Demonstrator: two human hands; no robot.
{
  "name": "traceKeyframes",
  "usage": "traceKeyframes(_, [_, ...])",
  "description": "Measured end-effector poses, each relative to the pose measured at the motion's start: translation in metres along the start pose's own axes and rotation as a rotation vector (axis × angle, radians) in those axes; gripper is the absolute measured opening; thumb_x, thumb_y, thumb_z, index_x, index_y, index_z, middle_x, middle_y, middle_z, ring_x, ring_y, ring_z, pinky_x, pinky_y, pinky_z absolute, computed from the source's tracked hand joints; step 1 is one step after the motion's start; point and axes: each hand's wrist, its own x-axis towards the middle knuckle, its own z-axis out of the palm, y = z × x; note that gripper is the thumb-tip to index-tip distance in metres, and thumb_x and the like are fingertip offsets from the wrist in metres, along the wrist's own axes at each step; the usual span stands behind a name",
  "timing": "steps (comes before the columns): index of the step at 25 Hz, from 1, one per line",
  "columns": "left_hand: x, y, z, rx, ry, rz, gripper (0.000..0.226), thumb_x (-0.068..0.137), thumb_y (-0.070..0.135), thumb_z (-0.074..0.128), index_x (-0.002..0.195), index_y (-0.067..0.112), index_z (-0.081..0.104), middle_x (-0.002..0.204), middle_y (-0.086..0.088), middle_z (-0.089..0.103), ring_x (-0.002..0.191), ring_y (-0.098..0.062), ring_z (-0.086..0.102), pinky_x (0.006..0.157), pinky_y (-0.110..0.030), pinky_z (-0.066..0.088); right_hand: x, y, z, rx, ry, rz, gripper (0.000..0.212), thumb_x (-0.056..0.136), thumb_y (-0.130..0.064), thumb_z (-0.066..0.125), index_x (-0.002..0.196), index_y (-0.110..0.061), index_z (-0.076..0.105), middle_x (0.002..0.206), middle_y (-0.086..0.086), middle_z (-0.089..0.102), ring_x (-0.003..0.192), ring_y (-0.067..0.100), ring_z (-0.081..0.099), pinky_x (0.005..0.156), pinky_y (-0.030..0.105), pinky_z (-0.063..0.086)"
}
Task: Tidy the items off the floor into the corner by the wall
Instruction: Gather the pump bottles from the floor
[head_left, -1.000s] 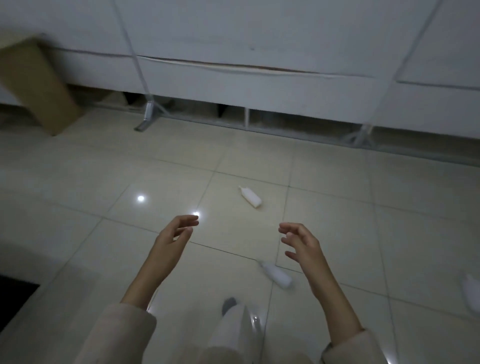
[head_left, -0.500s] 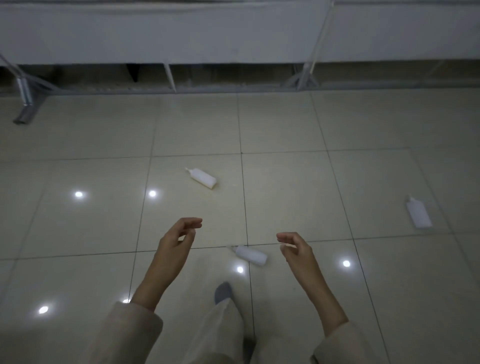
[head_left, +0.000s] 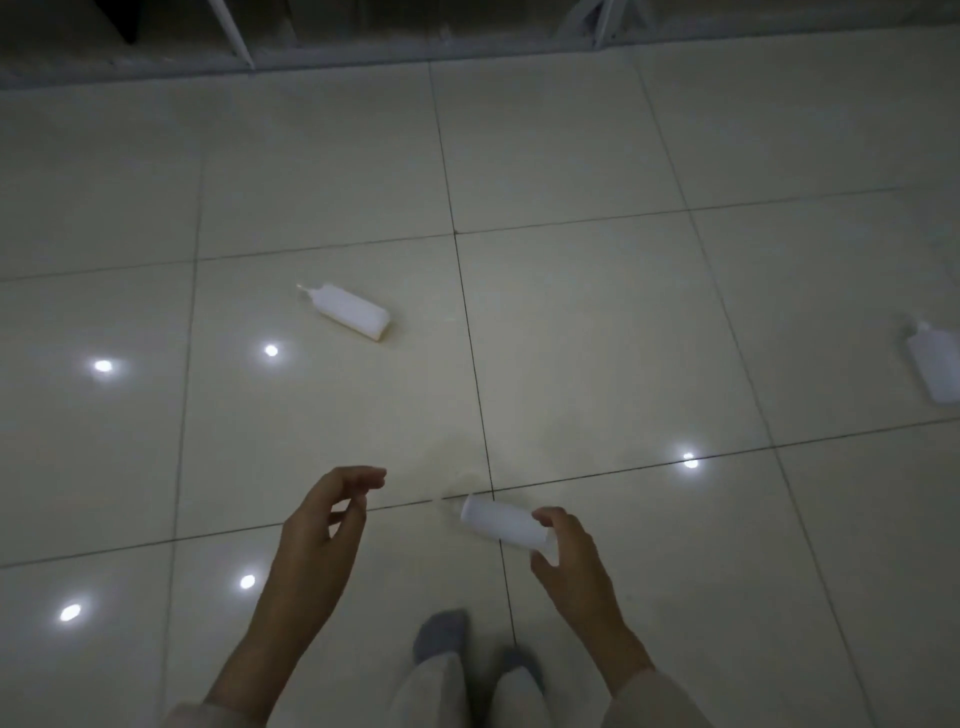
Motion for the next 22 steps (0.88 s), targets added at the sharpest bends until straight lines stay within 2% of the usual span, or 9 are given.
traceKeyframes(3, [0.041, -0.074, 0.048, 0.012, -0.025, -0.022, 0.030, 0.092, 0.003, 0.044, 0.095, 0.027, 0.062, 0.101, 0.014, 0.066, 0.098, 0.012, 0.054, 0.075, -0.006, 0.041, 0.070, 0.057, 0.062, -0.225, -0.045, -0.016, 0.054, 0.083, -0.012, 0.058, 0.134, -0.015, 0.039, 0.134, 0.005, 0.047, 0.125, 0.022, 0.044, 0.099, 0.033, 0.041])
traceKeyframes(7, [0.082, -0.158, 0.098, 0.027, -0.040, -0.060, 0.033, 0.092, 0.004, 0.044, 0.092, 0.033, 0.060, 0.101, 0.017, 0.064, 0.096, 0.013, 0.055, 0.073, 0.000, 0.039, 0.136, 0.128, 0.133, -0.600, -0.175, 0.027, 0.074, 0.084, -0.025, 0.058, 0.144, -0.017, 0.016, 0.149, 0.005, 0.029, 0.141, 0.022, 0.022, 0.113, 0.042, 0.020])
traceKeyframes(9, [0.091, -0.185, 0.111, 0.023, -0.043, -0.081, 0.034, 0.092, 0.004, 0.044, 0.091, 0.035, 0.060, 0.100, 0.018, 0.064, 0.095, 0.012, 0.055, 0.073, 0.002, 0.038, 0.152, 0.151, 0.153, -0.731, -0.127, -0.022, 0.092, 0.065, -0.030, 0.077, 0.139, -0.016, 0.025, 0.136, 0.010, 0.048, 0.128, 0.028, 0.044, 0.103, 0.049, 0.036])
traceKeyframes(10, [0.092, -0.193, 0.113, 0.023, -0.046, -0.098, 0.034, 0.092, 0.005, 0.044, 0.091, 0.035, 0.060, 0.099, 0.018, 0.064, 0.095, 0.011, 0.056, 0.073, 0.002, 0.038, 0.155, 0.156, 0.158, -0.777, -0.112, -0.028, 0.100, 0.046, -0.033, 0.086, 0.130, -0.017, 0.034, 0.118, 0.009, 0.061, 0.108, 0.029, 0.060, 0.086, 0.049, 0.048])
traceKeyframes(11, [0.090, -0.197, 0.113, 0.021, -0.049, -0.117, 0.033, 0.093, 0.006, 0.044, 0.091, 0.034, 0.060, 0.099, 0.018, 0.065, 0.095, 0.010, 0.056, 0.073, 0.001, 0.039, 0.158, 0.155, 0.158, -0.815, -0.086, -0.028, 0.102, 0.034, -0.035, 0.089, 0.121, -0.018, 0.038, 0.104, 0.007, 0.066, 0.091, 0.029, 0.065, 0.073, 0.046, 0.052])
traceKeyframes(12, [0.087, -0.198, 0.110, 0.018, -0.052, -0.137, 0.032, 0.093, 0.006, 0.044, 0.091, 0.034, 0.060, 0.099, 0.016, 0.065, 0.095, 0.010, 0.056, 0.073, 0.001, 0.039, 0.158, 0.149, 0.152, -0.815, -0.139, 0.016, 0.097, 0.039, -0.037, 0.087, 0.121, -0.018, 0.038, 0.104, 0.006, 0.063, 0.090, 0.027, 0.063, 0.072, 0.044, 0.052])
traceKeyframes(15, [0.076, -0.186, 0.089, 0.007, -0.053, -0.176, 0.032, 0.092, 0.004, 0.045, 0.091, 0.031, 0.061, 0.096, 0.015, 0.067, 0.093, 0.012, 0.055, 0.073, 0.002, 0.039, 0.155, 0.127, 0.133, -0.548, -0.231, 0.147, 0.074, 0.072, -0.035, 0.069, 0.132, -0.016, 0.030, 0.127, 0.007, 0.046, 0.113, 0.030, 0.048, 0.085, 0.041, 0.044])
traceKeyframes(18, [0.073, -0.159, 0.059, -0.001, -0.035, -0.187, 0.033, 0.091, 0.003, 0.046, 0.091, 0.033, 0.060, 0.098, 0.018, 0.065, 0.094, 0.013, 0.055, 0.072, 0.002, 0.038, 0.144, 0.066, 0.103, -0.095, -0.263, 0.147, 0.068, 0.071, -0.028, 0.073, 0.128, -0.015, 0.037, 0.123, 0.008, 0.050, 0.112, 0.028, 0.051, 0.084, 0.031, 0.044])
traceKeyframes(22, [0.082, -0.095, 0.016, -0.080, -0.003, -0.191, 0.026, 0.090, 0.010, 0.052, 0.103, 0.032, 0.053, 0.107, 0.012, 0.061, 0.103, -0.004, 0.056, 0.069, -0.004, 0.040, 0.124, -0.062, 0.059, 0.139, -0.397, -0.056, 0.064, 0.074, -0.029, 0.073, 0.128, -0.025, 0.037, 0.116, -0.005, 0.049, 0.104, 0.017, 0.053, 0.074, 0.020, 0.047])
